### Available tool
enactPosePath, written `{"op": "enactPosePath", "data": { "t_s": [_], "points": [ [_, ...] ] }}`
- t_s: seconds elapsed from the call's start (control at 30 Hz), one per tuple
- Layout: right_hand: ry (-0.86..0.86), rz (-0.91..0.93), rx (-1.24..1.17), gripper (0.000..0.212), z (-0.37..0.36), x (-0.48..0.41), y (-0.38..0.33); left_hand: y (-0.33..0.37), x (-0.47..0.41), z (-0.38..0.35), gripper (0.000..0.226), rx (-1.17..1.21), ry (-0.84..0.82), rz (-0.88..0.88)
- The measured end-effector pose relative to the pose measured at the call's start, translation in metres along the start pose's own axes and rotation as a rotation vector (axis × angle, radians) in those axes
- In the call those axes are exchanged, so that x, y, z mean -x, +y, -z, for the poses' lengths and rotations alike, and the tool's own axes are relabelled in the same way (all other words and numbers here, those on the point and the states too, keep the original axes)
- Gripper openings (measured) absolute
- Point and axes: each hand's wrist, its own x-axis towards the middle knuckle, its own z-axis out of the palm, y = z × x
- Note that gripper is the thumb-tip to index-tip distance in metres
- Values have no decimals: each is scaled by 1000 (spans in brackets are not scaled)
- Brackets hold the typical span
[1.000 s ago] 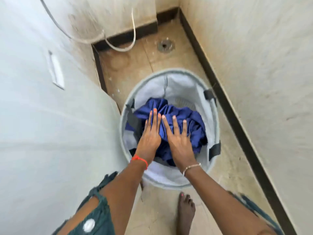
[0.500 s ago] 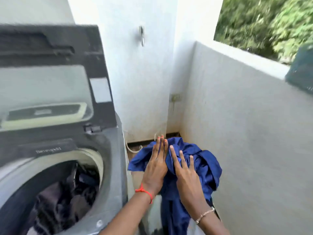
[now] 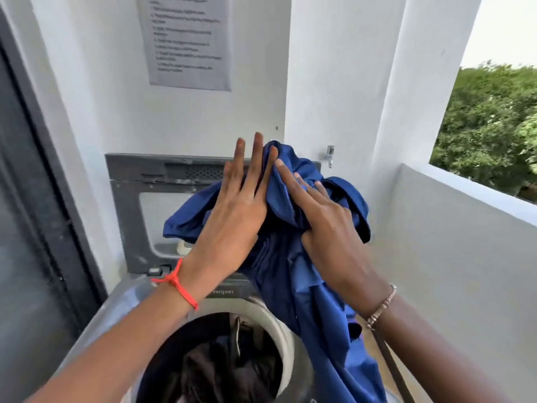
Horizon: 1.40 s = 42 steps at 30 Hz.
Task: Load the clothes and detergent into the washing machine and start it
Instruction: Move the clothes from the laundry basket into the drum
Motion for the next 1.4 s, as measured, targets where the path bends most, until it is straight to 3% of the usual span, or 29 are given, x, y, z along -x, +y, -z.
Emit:
{"op": "enactPosePath", "data": {
  "t_s": [0.1,0.27,0.43,0.53,0.63,0.8,0.87,0.93,1.0,1.07,1.1,1.13,1.23,1.4],
  "points": [
    [-122,53,-101,107,-53,-7,-33,-44,54,-8,95,-123,-151,135],
    [-431,-48,-160,101,-169,32,-34,-71,155,-68,99,-207,-329,226],
    [-653,-129,-257,100,-271,75,-12,-78,228,-115,127,-175,-665,283],
    [-797,-189,-213,82,-307,87,2,-78,239,-128,133,-122,-795,255],
    [-868,-251,-117,71,-312,82,12,-73,238,-138,138,-65,-848,207],
    [-966,-394,-266,113,-246,92,40,-61,222,-150,132,48,-841,181],
    [-1140,-342,-132,128,-212,112,52,-57,217,-152,129,93,-830,206],
    [-1263,-250,21,129,-190,132,59,-53,213,-155,123,109,-835,189],
    [-1234,-262,61,120,-187,144,64,-50,213,-158,118,141,-824,178],
    [-1158,-232,79,99,-194,152,61,-47,211,-160,117,152,-797,167],
    [-1064,-168,126,92,-201,157,63,-46,213,-161,116,154,-801,163],
    [-997,-115,177,94,-208,158,63,-46,215,-163,117,159,-796,163],
    [-1044,-146,297,99,-220,155,58,-45,221,-164,118,161,-769,153],
    [-822,-166,301,112,-235,150,55,-46,227,-156,121,180,-780,160]
  ]
}}
